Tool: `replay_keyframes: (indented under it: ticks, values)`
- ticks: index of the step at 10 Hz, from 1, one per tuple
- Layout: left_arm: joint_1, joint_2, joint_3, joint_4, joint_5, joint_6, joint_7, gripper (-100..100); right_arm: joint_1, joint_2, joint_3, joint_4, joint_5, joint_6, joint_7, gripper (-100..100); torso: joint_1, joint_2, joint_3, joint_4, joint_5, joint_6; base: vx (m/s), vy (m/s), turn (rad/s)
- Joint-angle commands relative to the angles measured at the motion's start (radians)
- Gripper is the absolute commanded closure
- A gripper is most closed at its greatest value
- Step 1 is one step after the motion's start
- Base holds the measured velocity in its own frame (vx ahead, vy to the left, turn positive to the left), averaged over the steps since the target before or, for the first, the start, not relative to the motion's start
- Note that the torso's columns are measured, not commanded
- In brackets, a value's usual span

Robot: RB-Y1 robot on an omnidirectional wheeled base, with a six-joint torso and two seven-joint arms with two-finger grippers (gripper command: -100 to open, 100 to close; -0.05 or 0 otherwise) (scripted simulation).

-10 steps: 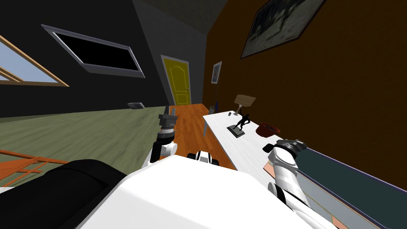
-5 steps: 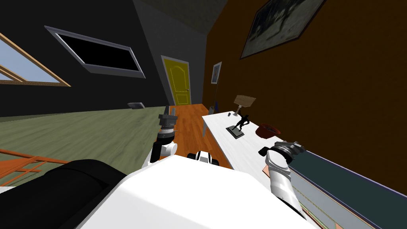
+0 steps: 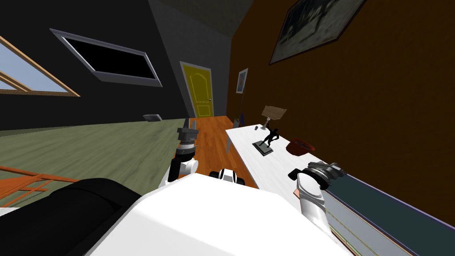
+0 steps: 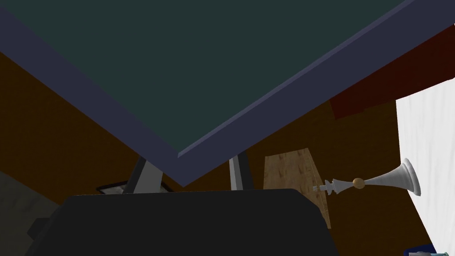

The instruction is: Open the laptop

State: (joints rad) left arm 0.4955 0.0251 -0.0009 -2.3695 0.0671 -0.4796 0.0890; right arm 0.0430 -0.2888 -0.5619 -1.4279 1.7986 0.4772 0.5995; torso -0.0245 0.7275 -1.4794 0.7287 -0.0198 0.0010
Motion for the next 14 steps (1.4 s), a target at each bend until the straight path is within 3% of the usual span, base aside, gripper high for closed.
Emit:
replay_keyframes:
  ticks: [1,3,4,9,10,11,12,13,14]
  values:
    - [0.0,0.0,0.0,0.0,0.0,0.0,0.0,0,0.059,0.075,0.0,-0.076,0.06,0.024,-0.052,100,0.001,-0.001,-0.001,-0.001,0.0,-0.001,0.023,-0.053,0.024]
    - [0.0,0.0,0.0,0.0,0.0,0.0,0.0,0,0.1,0.122,0.0,-0.131,0.099,0.024,-0.067,100,0.003,-0.001,-0.001,0.001,0.003,-0.001,0.028,-0.05,0.02]
    - [0.0,0.0,0.0,0.0,0.0,0.0,0.0,0,0.13,0.147,0.002,-0.178,0.141,0.051,-0.115,100,0.005,0.0,0.0,0.0,0.003,0.0,0.041,-0.054,0.018]
    - [0.0,0.0,0.0,0.0,0.0,0.0,0.0,0,0.252,0.271,0.003,-0.352,0.269,0.078,-0.193,100,0.011,0.007,0.003,0.006,0.011,0.001,0.034,-0.047,0.015]
    - [0.0,0.0,0.0,0.0,0.0,0.0,0.0,0,0.238,0.256,0.001,-0.34,0.253,0.074,-0.186,100,0.016,0.008,0.003,0.007,0.014,0.0,0.002,-0.008,-0.017]
    - [0.0,0.0,0.0,0.0,0.0,0.0,0.0,0,0.212,0.221,0.049,-0.297,0.232,0.126,-0.195,100,0.018,0.008,0.003,0.007,0.015,-0.002,-0.038,-0.027,-0.048]
    - [0.0,0.0,0.0,0.0,0.0,0.0,0.0,0,0.212,0.221,0.076,-0.275,0.232,0.158,-0.195,100,0.017,0.006,0.002,0.006,0.013,-0.006,-0.039,-0.043,0.03]
    - [0.0,0.0,0.0,0.0,0.0,0.0,0.0,0,0.212,0.221,0.105,-0.275,0.232,0.19,-0.195,100,0.016,0.004,0.001,0.005,0.012,-0.004,-0.017,-0.028,0.01]
    - [0.0,0.0,0.0,0.0,0.0,0.0,0.0,0,0.212,0.221,0.105,-0.275,0.232,0.204,-0.195,100,0.016,0.003,0.001,0.004,0.011,-0.003,0.0,0.0,0.0]
